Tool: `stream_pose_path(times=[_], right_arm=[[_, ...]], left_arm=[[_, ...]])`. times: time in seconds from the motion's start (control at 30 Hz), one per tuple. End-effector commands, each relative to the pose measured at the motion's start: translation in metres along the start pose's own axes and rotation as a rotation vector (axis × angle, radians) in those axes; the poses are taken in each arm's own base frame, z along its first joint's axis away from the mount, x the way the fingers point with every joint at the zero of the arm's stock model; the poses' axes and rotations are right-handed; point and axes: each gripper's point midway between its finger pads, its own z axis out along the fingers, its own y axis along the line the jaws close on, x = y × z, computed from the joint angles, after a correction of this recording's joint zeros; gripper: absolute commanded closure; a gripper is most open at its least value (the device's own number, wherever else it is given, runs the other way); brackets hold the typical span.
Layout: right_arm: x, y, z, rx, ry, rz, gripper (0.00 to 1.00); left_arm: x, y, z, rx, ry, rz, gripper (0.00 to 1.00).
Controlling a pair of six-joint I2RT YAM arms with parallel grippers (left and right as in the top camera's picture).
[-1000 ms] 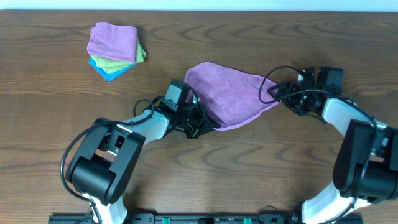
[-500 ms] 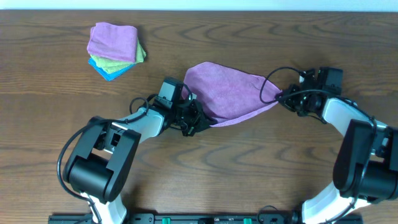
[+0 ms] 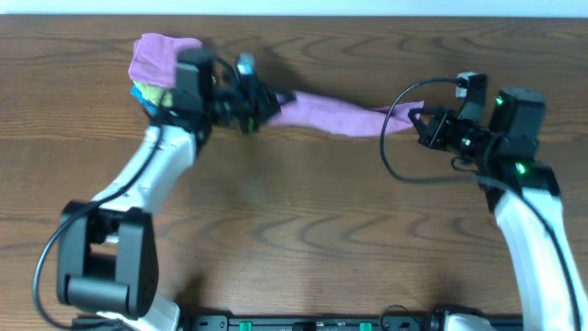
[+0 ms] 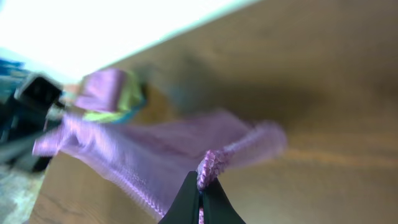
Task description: Fold the cloth
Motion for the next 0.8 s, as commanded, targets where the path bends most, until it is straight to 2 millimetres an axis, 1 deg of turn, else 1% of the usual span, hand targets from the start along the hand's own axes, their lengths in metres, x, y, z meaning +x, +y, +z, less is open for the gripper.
stream_pose_path(times=[0.0,0.07,0.13,0.2,0.3,0.37,0.47,0.6,0.67,0.77], right_arm=[[-0.011,0.024,-0.017,-0.023,-0.061,-0.012,0.99],[-0.012,0.030,-0.022,-0.035,-0.073,-0.013,0.99],[-0.012,0.036,-0.021,-0.050,-0.075,-0.018,0.99],[-0.020,0.039,-0.020,-0.061,-0.104,-0.036,0.98],[-0.038,0.035,-0.017,-0.046,-0.172,-0.031,0.99],[-0.046,0.031,-0.010,-0.039,-0.189,-0.024,0.99],[-0.057,0.021,0.008,-0.022,-0.181,-0.011,0.99],[-0.079,0.006,0.038,0.002,-0.163,0.006,0.99],[-0.097,0.006,0.053,-0.007,-0.162,0.000,0.99],[-0.118,0.011,0.069,-0.018,-0.175,-0.017,0.99]], left_arm=[[-0.003,-0.051,-0.010,0.062,-0.002,0.068,0.94],[-0.004,-0.069,-0.013,0.081,-0.010,0.105,0.94],[-0.006,-0.085,-0.016,0.095,-0.025,0.137,0.94],[-0.010,-0.088,-0.017,0.096,-0.045,0.143,0.94],[-0.018,-0.083,-0.016,0.086,-0.076,0.132,0.94],[-0.028,-0.077,-0.016,0.076,-0.107,0.118,0.94],[-0.045,-0.065,-0.017,0.057,-0.157,0.092,0.94],[-0.073,-0.047,-0.018,0.047,-0.215,0.053,0.94],[-0.090,-0.041,-0.018,0.050,-0.234,0.036,0.94],[-0.107,-0.042,-0.015,0.057,-0.242,0.039,0.94]])
